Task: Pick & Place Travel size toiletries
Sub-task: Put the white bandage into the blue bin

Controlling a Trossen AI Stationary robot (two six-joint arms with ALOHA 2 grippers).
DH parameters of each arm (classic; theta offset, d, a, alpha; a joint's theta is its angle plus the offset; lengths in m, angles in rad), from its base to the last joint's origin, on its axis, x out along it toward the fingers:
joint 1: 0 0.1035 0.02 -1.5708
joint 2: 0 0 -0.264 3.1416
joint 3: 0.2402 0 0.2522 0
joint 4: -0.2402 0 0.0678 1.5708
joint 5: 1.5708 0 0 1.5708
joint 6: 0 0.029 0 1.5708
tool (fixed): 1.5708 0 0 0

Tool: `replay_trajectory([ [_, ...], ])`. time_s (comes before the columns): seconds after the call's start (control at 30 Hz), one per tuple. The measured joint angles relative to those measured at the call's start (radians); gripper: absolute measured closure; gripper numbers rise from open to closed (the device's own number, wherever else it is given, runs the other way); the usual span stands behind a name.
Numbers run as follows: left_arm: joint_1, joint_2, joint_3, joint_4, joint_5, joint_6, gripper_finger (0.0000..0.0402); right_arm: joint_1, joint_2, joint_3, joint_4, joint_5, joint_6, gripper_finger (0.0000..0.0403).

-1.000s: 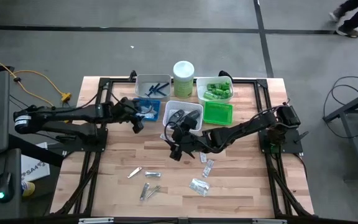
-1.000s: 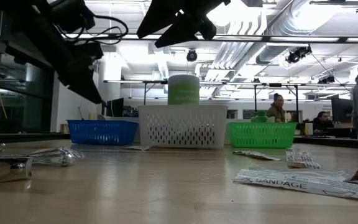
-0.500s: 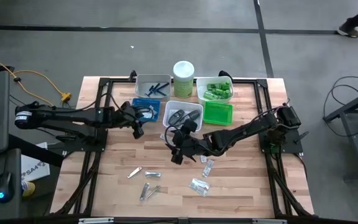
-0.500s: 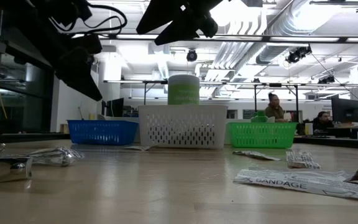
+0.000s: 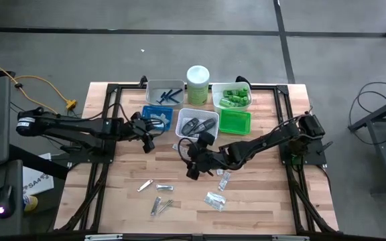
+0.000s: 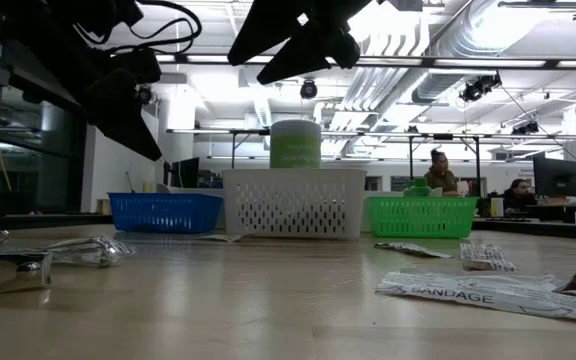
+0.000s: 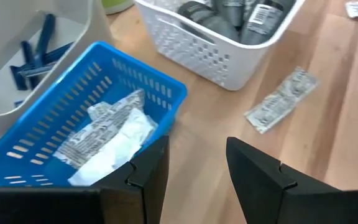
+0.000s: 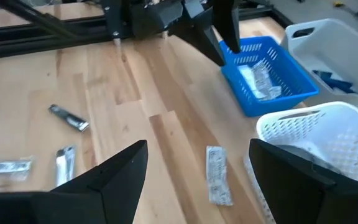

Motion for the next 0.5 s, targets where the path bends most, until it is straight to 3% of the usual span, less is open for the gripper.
replay_trajectory([
  [0.5, -0.068, 0.0, 0.0, 0.002, -0.033, -0.018, 0.0242, 0.027, 0.0, 0.0, -0.043, -0.042, 0.066, 0.0128],
])
